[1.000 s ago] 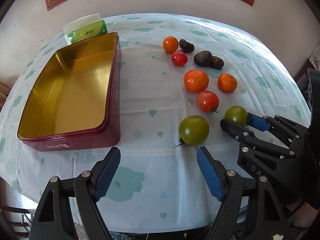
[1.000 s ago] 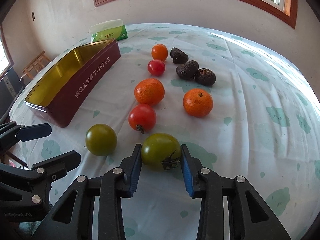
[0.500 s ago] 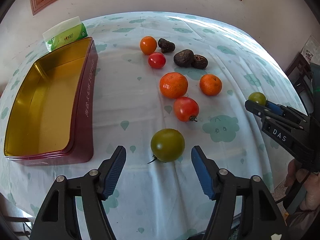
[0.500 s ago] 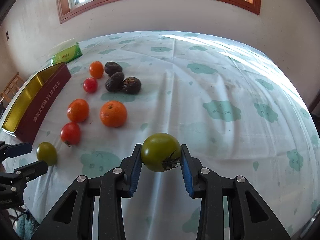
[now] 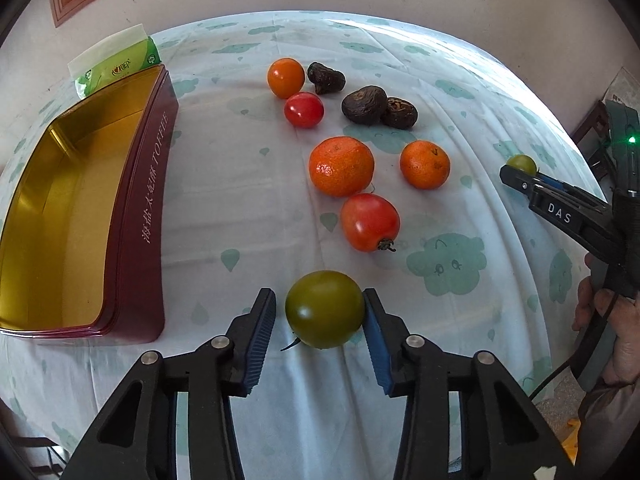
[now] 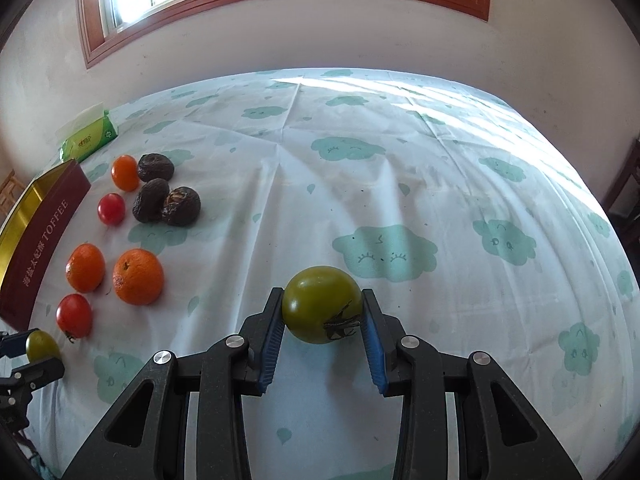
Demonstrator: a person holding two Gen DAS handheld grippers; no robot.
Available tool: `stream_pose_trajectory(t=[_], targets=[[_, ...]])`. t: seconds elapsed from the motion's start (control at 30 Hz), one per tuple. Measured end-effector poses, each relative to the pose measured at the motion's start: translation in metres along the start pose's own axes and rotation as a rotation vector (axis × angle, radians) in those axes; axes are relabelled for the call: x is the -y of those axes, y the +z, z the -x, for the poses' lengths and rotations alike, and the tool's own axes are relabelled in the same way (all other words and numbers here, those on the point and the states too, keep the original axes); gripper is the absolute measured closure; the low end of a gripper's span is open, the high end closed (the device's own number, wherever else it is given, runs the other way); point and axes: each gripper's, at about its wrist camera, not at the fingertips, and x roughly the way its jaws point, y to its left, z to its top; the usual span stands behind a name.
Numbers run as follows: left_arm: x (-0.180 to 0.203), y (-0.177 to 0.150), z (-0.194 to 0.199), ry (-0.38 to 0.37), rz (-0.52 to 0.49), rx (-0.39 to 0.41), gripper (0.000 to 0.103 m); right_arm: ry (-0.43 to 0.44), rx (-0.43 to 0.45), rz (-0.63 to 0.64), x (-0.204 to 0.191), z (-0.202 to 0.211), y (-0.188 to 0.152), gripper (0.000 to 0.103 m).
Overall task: Organize fruits
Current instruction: 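Grasp the other green tomato with the left tool and lift it, then carry the green tomato over the tin and open the left tool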
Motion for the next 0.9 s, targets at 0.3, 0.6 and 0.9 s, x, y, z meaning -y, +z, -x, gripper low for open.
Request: stream_pose_trajectory(t=[0.3,0.6,0.9], targets=[[0.001,0.001,0.001,0.003,0.004,0.004,0.071,0.001,0.009,0.003,-0.001,-0.003,0.001,0.065],[-0.009,0.009,0.025,-0.017,0.023,0.042,0.071,-0.006,0.007,0.009,-0.002,-0.003,0.001,0.064],[-0.061,0.034,0.062,0.058,0.099,0.139,0.071,-0.015,0.006,0.016,-0.004,-0.003,0.001,0.064]])
